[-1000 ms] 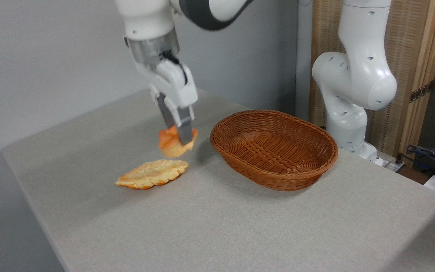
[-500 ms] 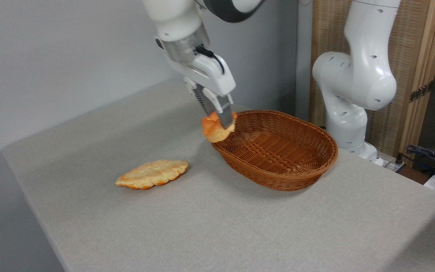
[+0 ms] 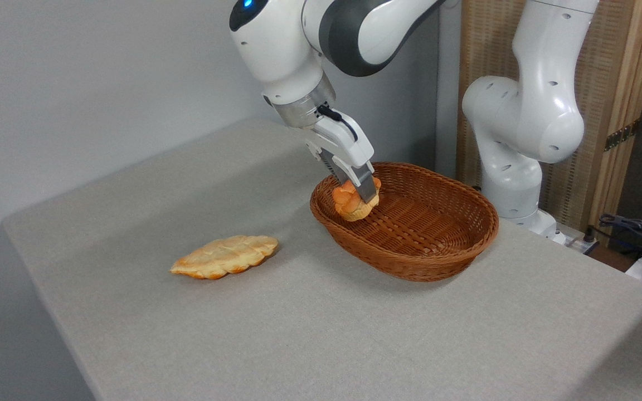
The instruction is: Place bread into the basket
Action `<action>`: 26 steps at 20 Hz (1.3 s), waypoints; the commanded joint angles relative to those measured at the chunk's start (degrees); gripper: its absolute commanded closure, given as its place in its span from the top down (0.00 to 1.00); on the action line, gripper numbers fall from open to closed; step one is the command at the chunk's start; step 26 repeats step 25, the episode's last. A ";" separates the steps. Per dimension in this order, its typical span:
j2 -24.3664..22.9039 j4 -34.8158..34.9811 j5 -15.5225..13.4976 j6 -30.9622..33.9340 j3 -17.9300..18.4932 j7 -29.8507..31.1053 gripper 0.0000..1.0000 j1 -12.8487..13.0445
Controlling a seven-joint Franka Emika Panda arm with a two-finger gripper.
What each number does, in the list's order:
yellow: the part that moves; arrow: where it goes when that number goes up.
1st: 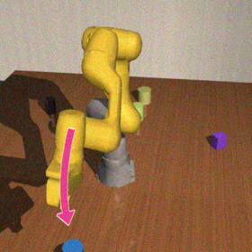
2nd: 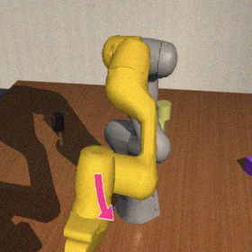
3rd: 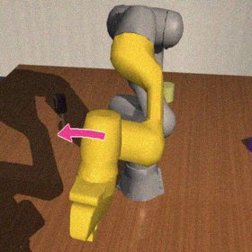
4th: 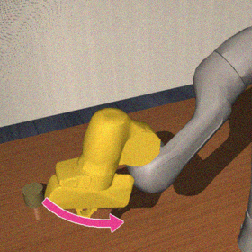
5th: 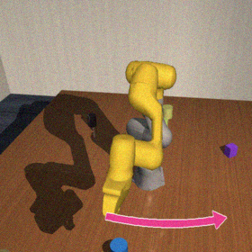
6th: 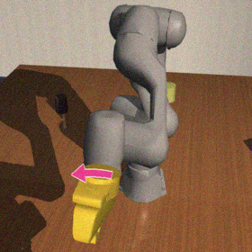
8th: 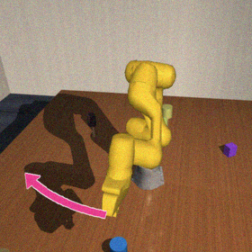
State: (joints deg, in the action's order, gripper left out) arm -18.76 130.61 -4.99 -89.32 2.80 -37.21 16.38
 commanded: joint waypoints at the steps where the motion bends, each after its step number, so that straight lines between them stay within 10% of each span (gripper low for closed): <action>1: 0.56 0.26 0.16 -0.94 0.36 -0.05 1.00 0.67; 11: 1.35 -4.73 2.27 -6.99 0.36 -0.32 1.00 1.72; 26: 12.68 -35.06 0.35 -7.71 6.33 0.39 1.00 0.84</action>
